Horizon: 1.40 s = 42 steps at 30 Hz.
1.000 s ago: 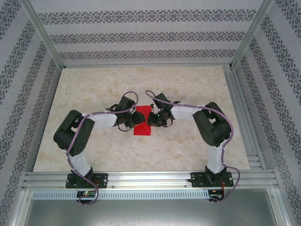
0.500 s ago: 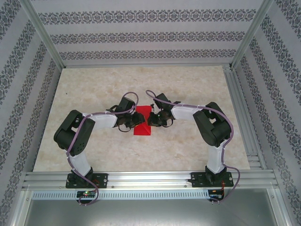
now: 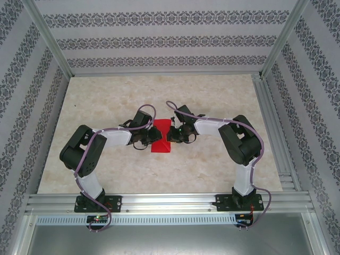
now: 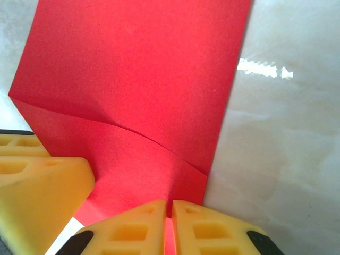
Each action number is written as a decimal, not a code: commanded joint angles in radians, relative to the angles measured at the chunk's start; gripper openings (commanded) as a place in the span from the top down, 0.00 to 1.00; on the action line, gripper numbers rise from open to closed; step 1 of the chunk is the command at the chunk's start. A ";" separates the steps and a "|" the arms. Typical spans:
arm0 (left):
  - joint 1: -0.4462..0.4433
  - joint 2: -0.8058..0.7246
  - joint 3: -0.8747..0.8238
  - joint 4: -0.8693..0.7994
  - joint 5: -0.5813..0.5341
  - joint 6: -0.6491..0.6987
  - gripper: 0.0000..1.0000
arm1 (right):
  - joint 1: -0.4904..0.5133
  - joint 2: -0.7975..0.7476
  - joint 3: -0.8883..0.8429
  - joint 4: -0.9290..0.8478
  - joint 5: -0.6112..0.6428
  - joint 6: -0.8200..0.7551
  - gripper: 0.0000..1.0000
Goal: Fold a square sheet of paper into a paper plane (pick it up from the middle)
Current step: Turn over the paper at the center of the table.
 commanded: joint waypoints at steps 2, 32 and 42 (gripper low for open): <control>-0.015 -0.014 0.006 0.028 -0.013 0.040 0.90 | -0.026 -0.042 -0.029 0.004 0.040 0.013 0.82; -0.199 -0.095 0.583 -1.081 -1.121 0.452 0.96 | -0.251 -0.732 -0.418 0.098 0.429 0.057 0.05; -0.335 0.324 0.796 -1.153 -1.302 0.340 0.96 | -0.314 -0.827 -0.494 0.085 0.437 0.105 0.05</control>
